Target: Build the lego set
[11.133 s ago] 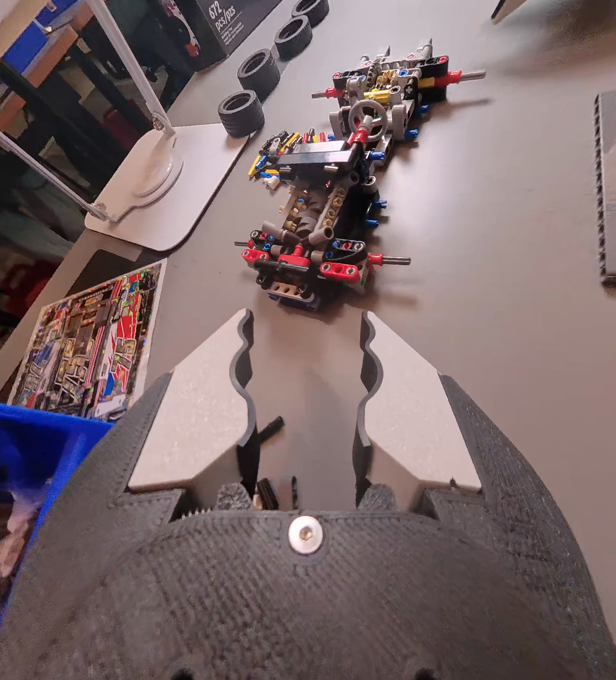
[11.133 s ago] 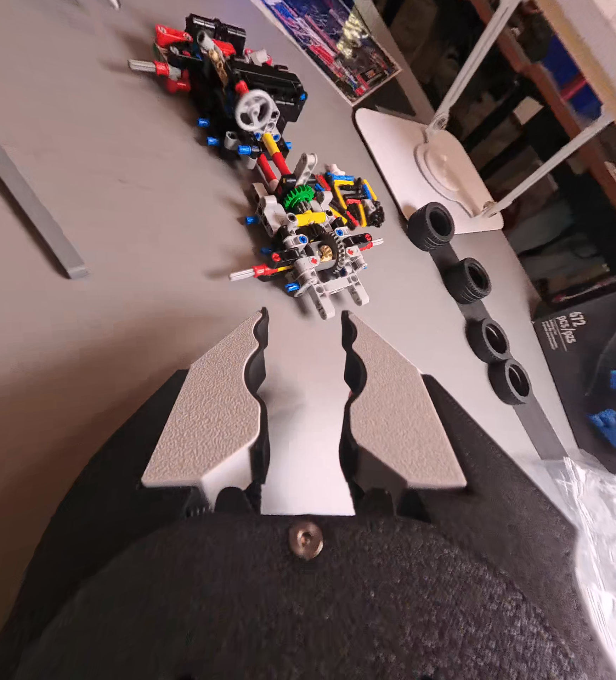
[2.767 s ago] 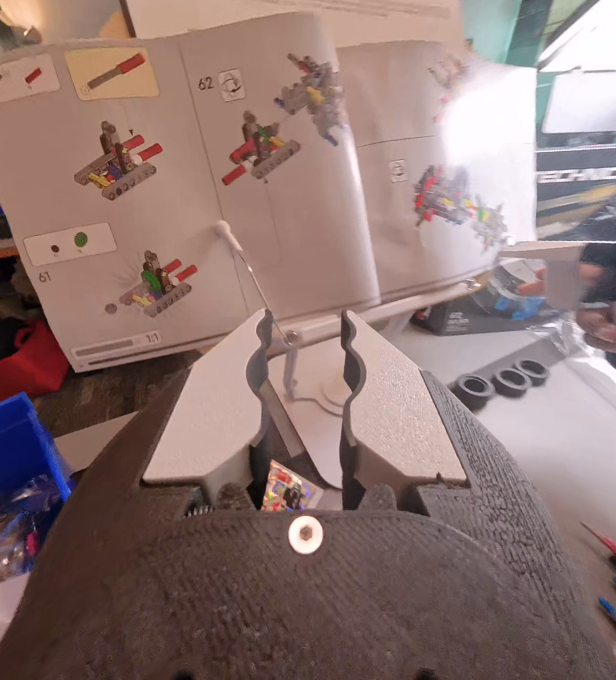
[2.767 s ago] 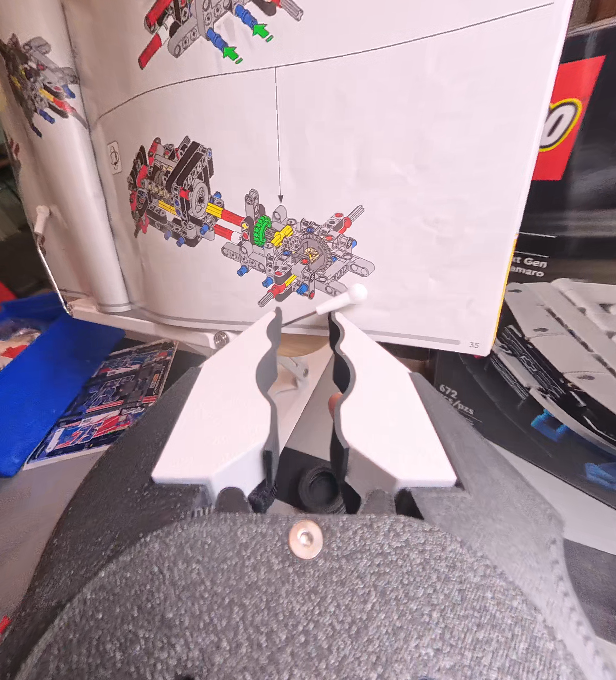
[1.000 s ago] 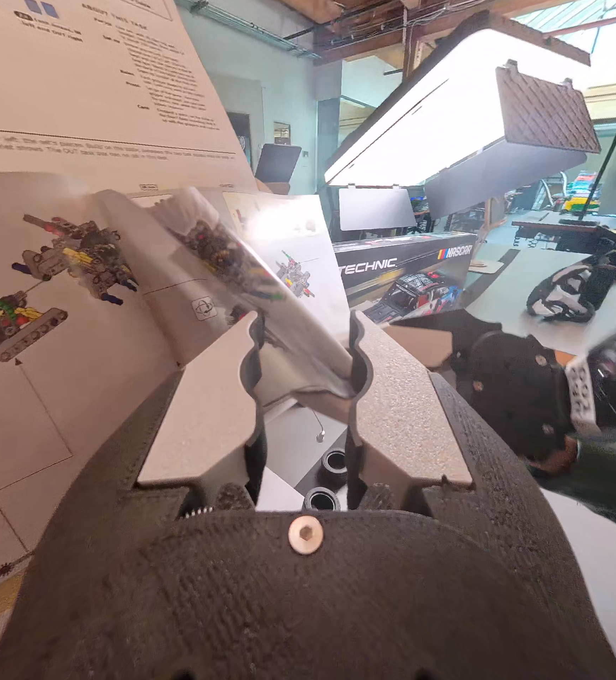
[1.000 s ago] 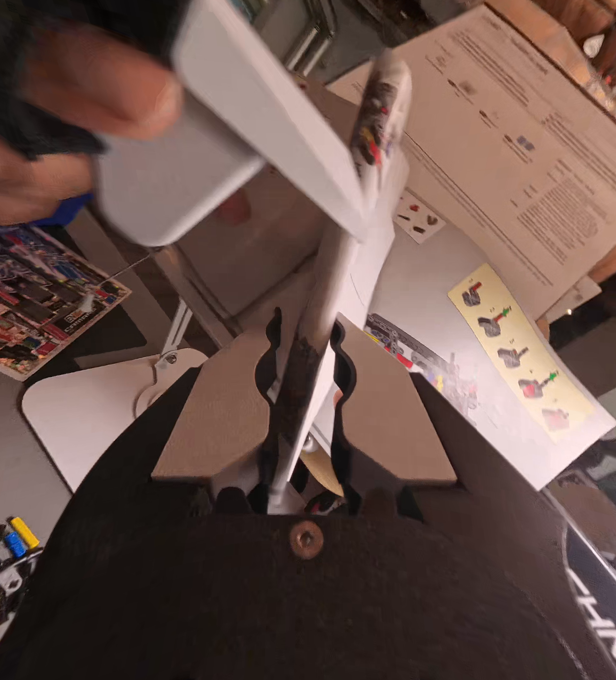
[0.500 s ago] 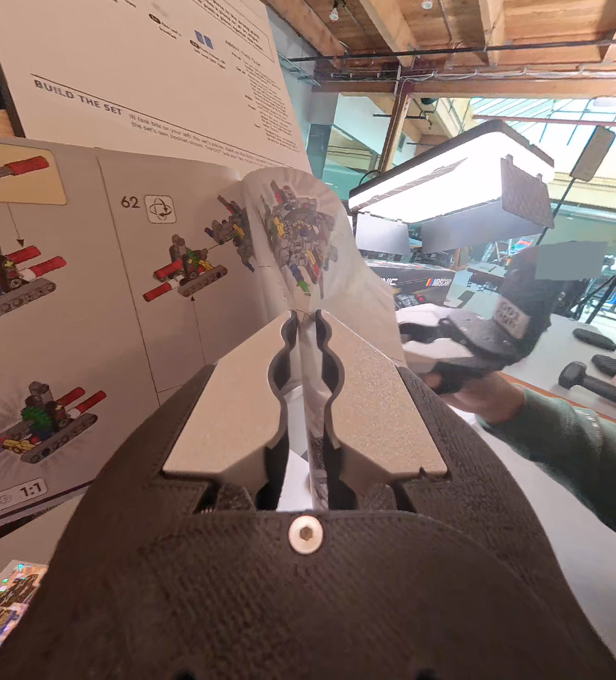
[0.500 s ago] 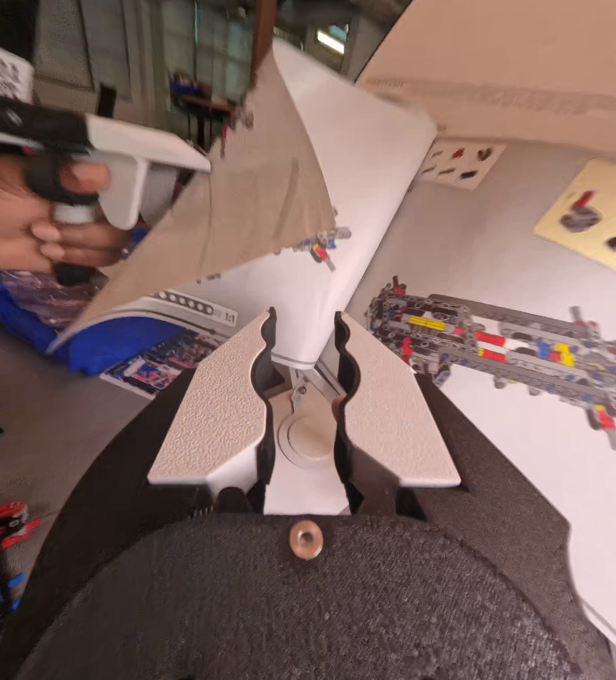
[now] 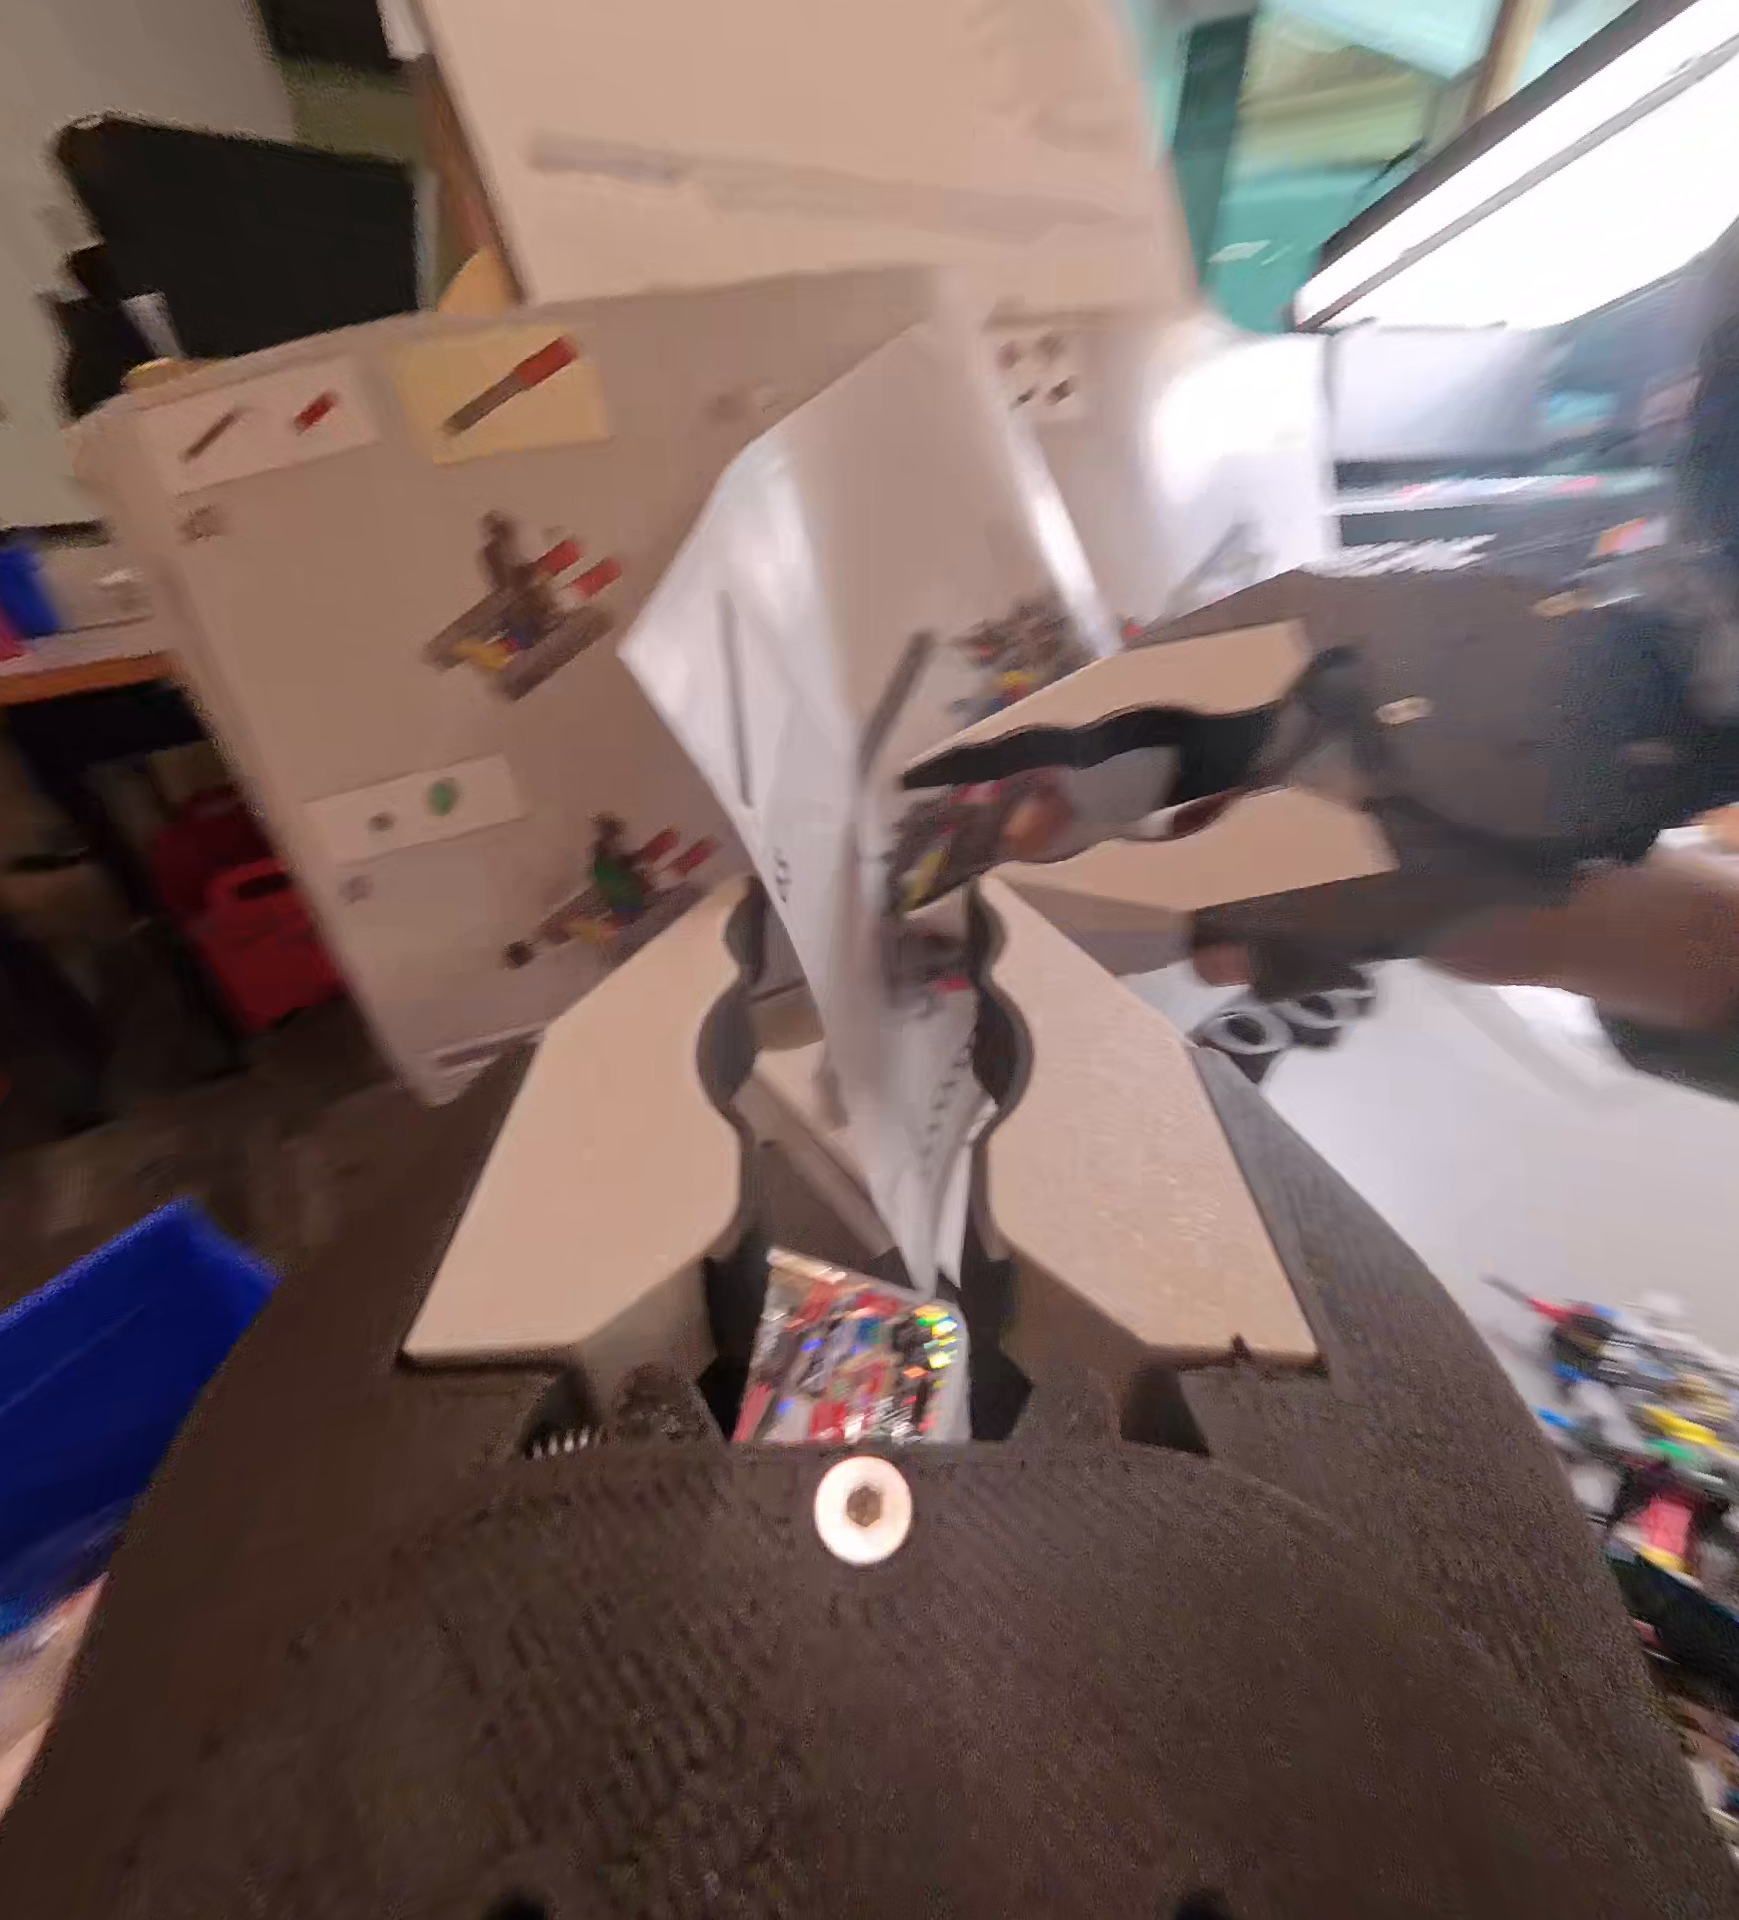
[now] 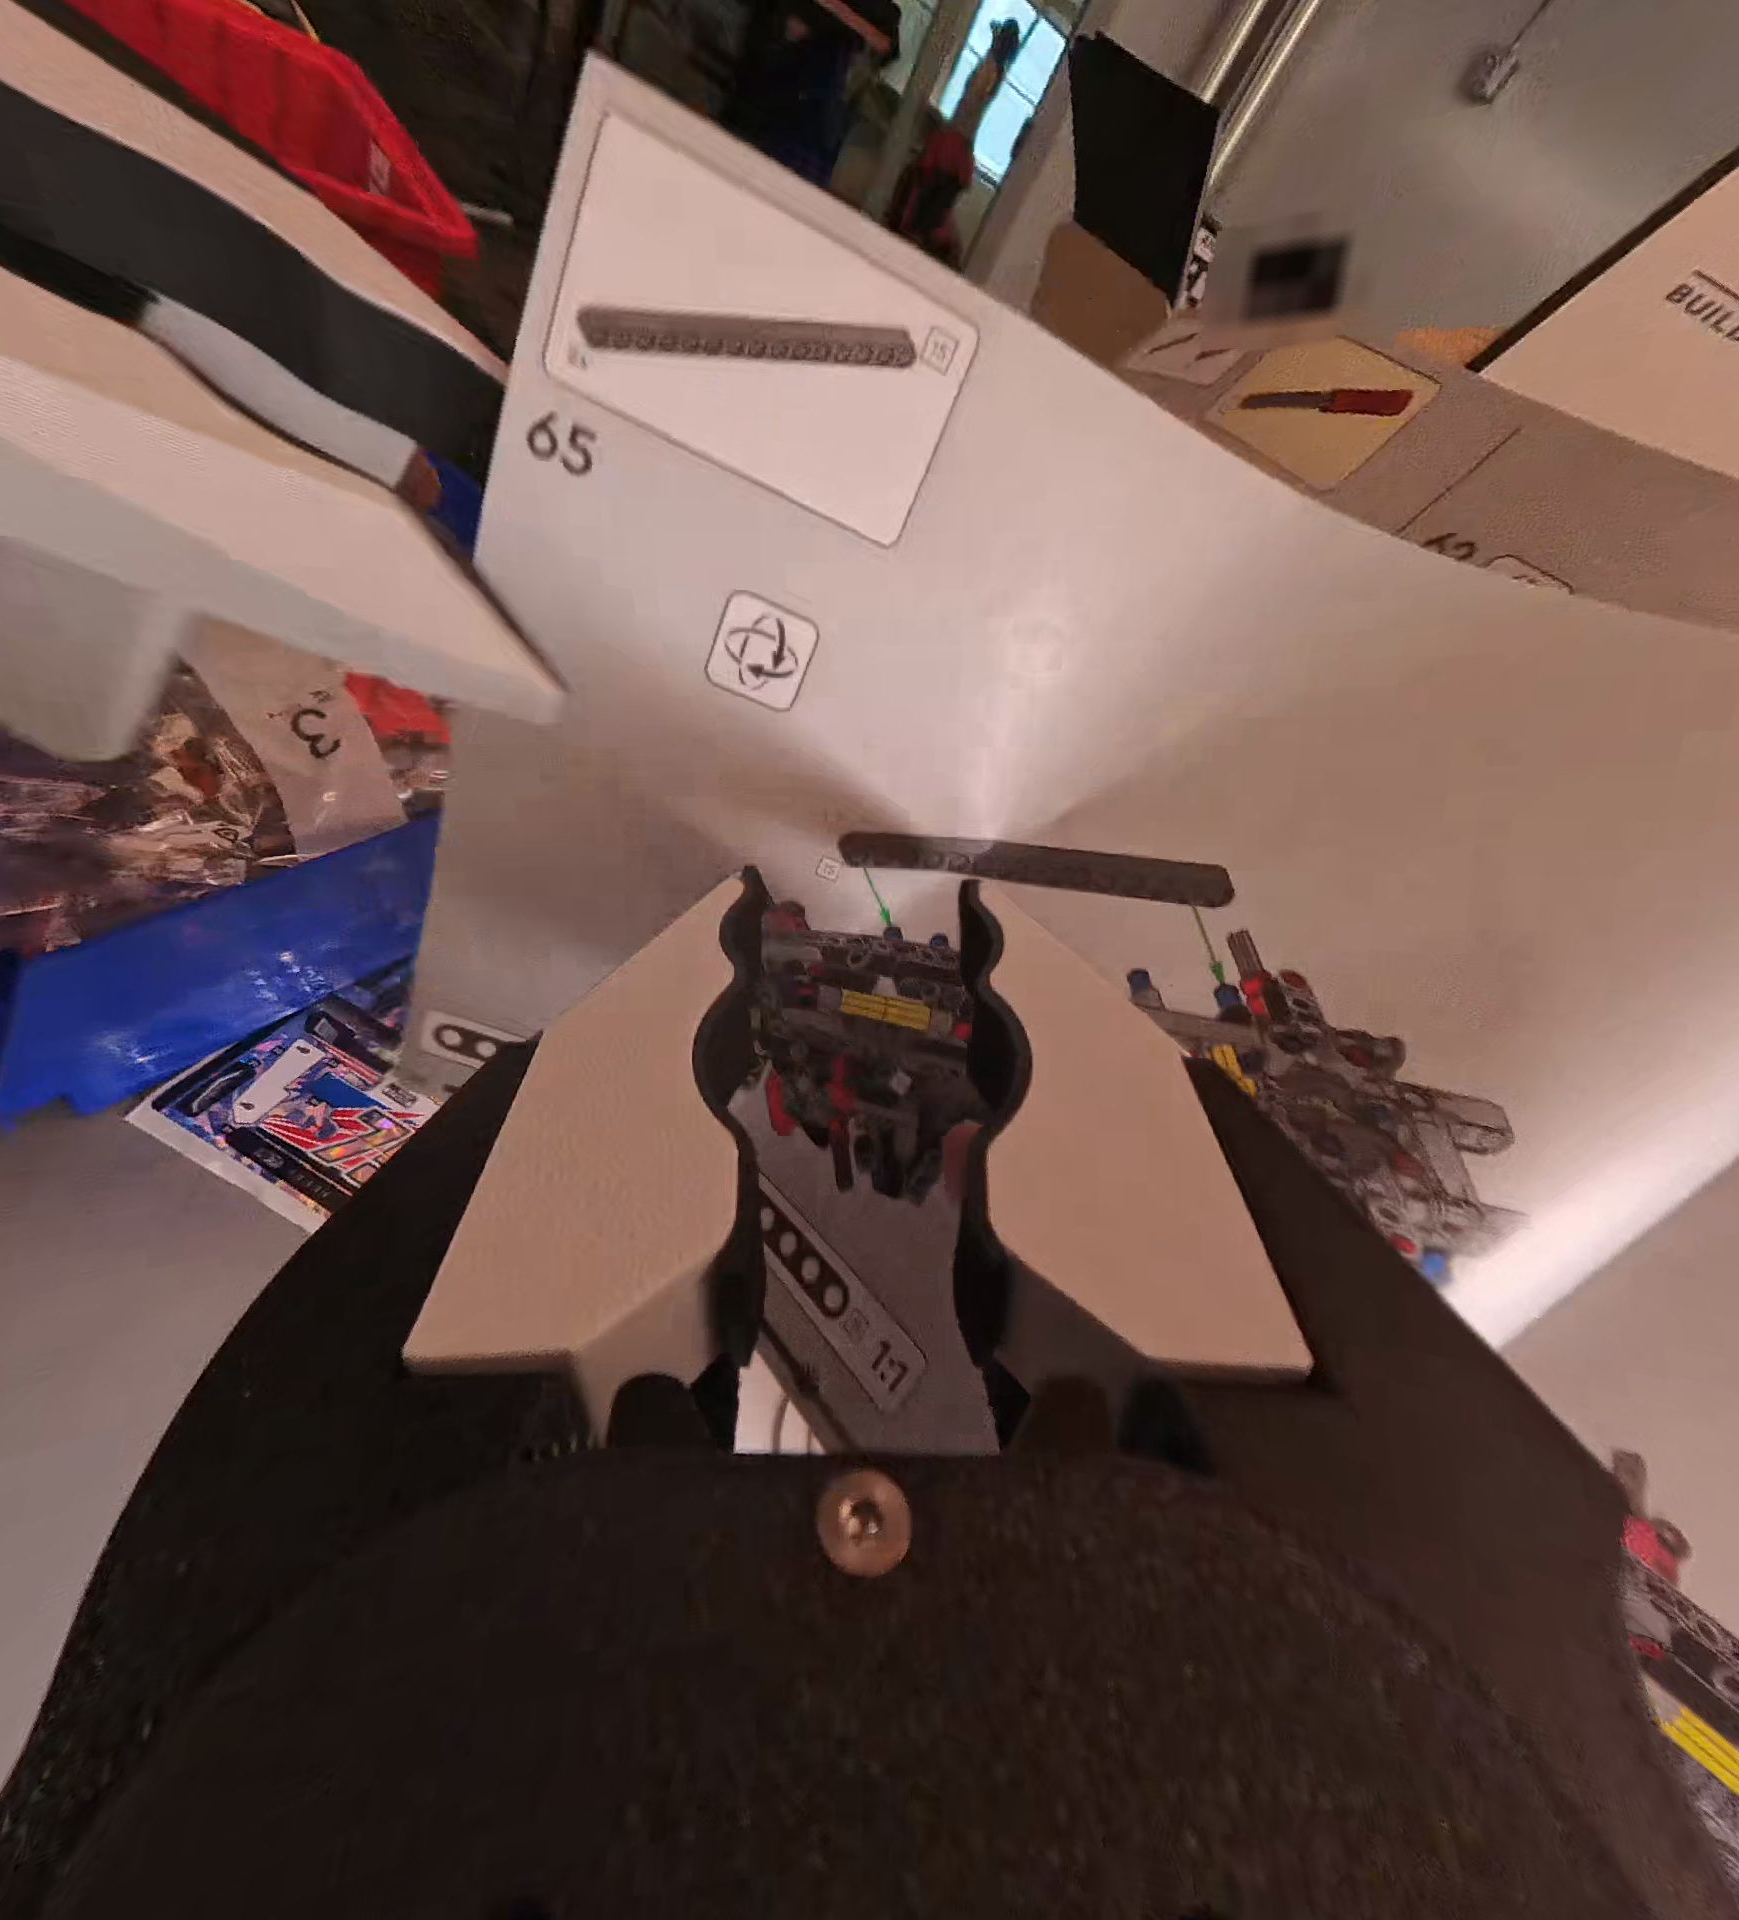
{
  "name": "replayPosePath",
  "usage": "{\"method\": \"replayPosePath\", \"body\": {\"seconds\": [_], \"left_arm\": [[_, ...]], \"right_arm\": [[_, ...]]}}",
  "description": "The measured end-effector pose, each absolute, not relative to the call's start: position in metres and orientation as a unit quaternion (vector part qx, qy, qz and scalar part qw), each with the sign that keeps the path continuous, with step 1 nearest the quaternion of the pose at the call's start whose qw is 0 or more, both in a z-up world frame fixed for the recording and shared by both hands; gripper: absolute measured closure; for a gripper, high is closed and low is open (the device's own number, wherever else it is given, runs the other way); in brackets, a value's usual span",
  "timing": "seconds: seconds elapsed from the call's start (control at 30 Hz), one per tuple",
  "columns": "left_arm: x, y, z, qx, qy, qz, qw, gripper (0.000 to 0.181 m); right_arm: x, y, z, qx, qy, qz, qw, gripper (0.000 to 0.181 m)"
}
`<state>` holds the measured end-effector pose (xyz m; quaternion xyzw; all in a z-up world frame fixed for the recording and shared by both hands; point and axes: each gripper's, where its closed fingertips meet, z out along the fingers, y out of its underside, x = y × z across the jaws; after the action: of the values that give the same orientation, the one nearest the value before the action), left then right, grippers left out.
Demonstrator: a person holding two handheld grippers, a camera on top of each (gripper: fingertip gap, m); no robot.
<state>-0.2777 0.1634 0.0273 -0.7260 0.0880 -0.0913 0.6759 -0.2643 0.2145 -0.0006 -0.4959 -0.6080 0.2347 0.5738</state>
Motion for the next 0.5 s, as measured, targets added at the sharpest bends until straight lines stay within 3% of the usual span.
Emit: {"method": "replayPosePath", "body": {"seconds": [0.07,0.1,0.3,0.5], "left_arm": [[-0.306,0.178,0.010,-0.752,0.056,-0.030,0.656,0.177],[-0.313,0.184,0.003,-0.758,0.050,-0.023,0.650,0.181],[-0.337,0.199,0.006,-0.763,0.046,-0.025,0.645,0.181],[-0.381,0.215,0.046,-0.767,0.035,-0.007,0.641,0.181]], "right_arm": [[-0.268,0.216,-0.004,-0.498,-0.611,0.228,0.571,0.146],[-0.268,0.216,-0.005,-0.498,-0.613,0.227,0.570,0.146],[-0.229,0.193,0.021,-0.464,-0.581,0.293,0.600,0.147],[-0.169,0.248,0.016,-0.483,-0.548,0.190,0.656,0.152]]}}
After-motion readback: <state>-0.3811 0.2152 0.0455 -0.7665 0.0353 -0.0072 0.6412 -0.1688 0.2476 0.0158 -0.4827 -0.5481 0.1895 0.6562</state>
